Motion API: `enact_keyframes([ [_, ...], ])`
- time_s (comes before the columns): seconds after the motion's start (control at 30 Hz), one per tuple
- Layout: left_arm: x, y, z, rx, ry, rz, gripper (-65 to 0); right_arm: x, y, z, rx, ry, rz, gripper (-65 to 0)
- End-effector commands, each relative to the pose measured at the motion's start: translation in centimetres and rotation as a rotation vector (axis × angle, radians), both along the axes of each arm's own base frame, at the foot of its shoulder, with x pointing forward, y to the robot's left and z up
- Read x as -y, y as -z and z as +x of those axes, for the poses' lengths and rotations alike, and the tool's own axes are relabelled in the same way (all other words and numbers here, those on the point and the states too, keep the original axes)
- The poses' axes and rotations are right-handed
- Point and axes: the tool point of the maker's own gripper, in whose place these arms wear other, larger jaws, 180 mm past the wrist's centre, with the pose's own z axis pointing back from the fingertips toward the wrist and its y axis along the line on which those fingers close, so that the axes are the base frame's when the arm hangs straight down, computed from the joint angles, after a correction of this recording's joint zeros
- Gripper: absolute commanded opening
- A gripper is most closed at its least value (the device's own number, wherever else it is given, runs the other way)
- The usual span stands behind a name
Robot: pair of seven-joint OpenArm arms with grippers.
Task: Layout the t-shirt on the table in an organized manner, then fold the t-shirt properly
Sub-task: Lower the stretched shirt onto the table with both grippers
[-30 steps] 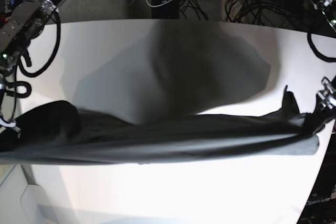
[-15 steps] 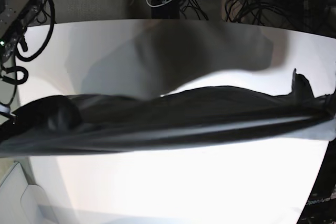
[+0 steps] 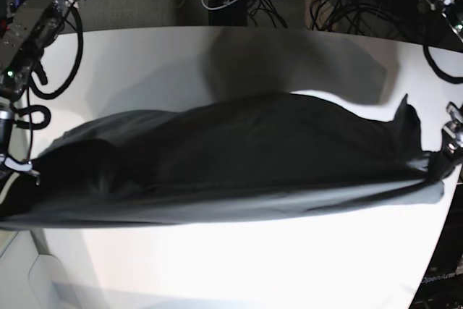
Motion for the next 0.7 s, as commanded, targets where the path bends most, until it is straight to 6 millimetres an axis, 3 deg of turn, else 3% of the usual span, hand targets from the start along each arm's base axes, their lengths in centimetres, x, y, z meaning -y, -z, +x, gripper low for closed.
enact_keyframes([
  [0.0,-0.3,-1.0,1.2,0.036,-0.016,0.012,-64.8,0.4,-0.9,0.8,0.025,0.012,0.003,-65.0],
  [0.13,0.0,2.1,4.3,-0.058,-0.034,0.010,-64.8,-0.3,1.8,4.4,-0.066,-0.036,0.077,-65.0],
  [0.37,-0.1,3.6,8.7,-0.054,-0.072,0.029,-64.8,-2.0,5.5,9.5,-0.165,-0.116,0.144,-65.0],
  [0.67,-1.3,8.4,11.1,-0.117,-0.145,0.070,-64.8,-3.0,12.5,14.2,-0.367,-0.176,0.201,-65.0],
])
